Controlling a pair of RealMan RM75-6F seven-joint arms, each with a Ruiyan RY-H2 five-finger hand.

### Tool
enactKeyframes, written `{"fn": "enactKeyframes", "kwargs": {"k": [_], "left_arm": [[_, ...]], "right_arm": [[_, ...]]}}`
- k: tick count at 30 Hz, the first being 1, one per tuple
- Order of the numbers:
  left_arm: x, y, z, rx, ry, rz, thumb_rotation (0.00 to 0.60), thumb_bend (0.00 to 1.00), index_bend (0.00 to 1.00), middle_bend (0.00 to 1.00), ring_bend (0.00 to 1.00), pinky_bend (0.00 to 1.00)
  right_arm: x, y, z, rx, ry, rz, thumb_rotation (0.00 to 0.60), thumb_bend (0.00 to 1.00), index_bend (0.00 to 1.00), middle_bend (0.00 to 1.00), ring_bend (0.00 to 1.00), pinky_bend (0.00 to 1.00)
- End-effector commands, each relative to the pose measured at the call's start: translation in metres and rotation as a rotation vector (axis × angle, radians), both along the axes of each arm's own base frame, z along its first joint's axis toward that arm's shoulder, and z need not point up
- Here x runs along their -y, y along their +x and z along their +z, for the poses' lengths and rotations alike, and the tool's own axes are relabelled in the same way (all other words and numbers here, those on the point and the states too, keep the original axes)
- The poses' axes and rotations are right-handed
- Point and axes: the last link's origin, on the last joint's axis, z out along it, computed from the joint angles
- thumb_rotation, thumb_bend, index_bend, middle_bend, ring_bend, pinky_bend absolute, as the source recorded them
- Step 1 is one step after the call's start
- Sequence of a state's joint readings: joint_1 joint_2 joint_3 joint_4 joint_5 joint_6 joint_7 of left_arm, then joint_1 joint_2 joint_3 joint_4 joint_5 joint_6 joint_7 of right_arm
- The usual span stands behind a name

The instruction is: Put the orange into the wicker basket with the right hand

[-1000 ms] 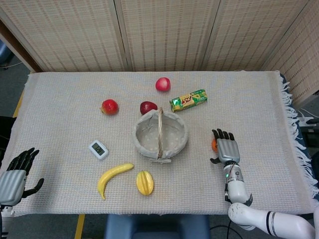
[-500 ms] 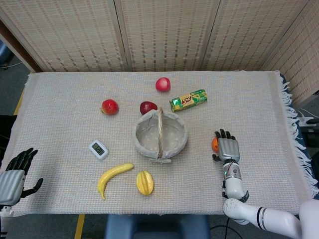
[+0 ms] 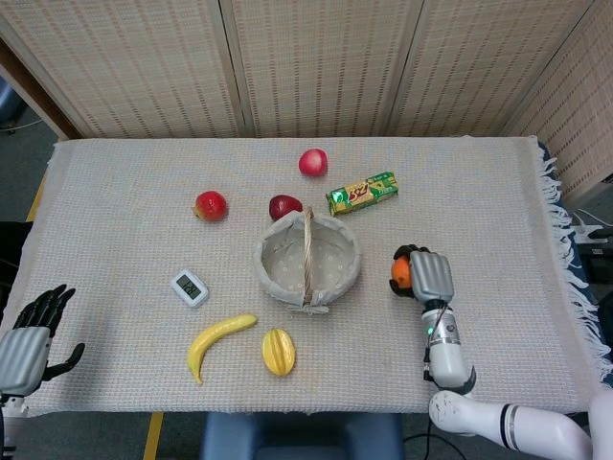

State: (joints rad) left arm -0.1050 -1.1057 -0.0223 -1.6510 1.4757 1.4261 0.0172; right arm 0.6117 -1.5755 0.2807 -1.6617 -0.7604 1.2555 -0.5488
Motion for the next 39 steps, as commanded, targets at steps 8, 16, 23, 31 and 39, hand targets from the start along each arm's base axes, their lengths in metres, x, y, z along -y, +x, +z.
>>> {"fn": "enactKeyframes", "kwargs": {"k": [8, 16, 23, 31, 39], "left_arm": [[-0.001, 0.001, -0.002, -0.006, -0.006, -0.008, 0.600, 0.33, 0.00, 0.00, 0.00, 0.11], [-0.001, 0.000, 0.000, -0.001, -0.004, -0.003, 0.600, 0.33, 0.00, 0.00, 0.00, 0.11], [-0.001, 0.000, 0.001, -0.005, -0.001, -0.004, 0.600, 0.33, 0.00, 0.00, 0.00, 0.11], [-0.001, 0.000, -0.001, -0.008, -0.005, -0.007, 0.600, 0.33, 0.00, 0.00, 0.00, 0.11], [-0.001, 0.000, -0.001, -0.007, -0.005, -0.007, 0.600, 0.33, 0.00, 0.00, 0.00, 0.11]], "right_arm": [[0.001, 0.107, 0.032, 0.184, -0.091, 0.244, 0.600, 0.35, 0.74, 0.54, 0.54, 0.70], [0.000, 0.120, -0.002, 0.124, -0.049, 0.234, 0.600, 0.35, 0.70, 0.54, 0.53, 0.66], [0.003, 0.104, -0.022, -0.009, -0.040, 0.230, 0.600, 0.35, 0.64, 0.54, 0.47, 0.60], [0.000, 0.089, -0.037, -0.065, 0.009, 0.208, 0.600, 0.24, 0.50, 0.20, 0.09, 0.36], [0.002, 0.093, -0.035, -0.025, -0.030, 0.206, 0.600, 0.22, 0.53, 0.08, 0.00, 0.24]]}}
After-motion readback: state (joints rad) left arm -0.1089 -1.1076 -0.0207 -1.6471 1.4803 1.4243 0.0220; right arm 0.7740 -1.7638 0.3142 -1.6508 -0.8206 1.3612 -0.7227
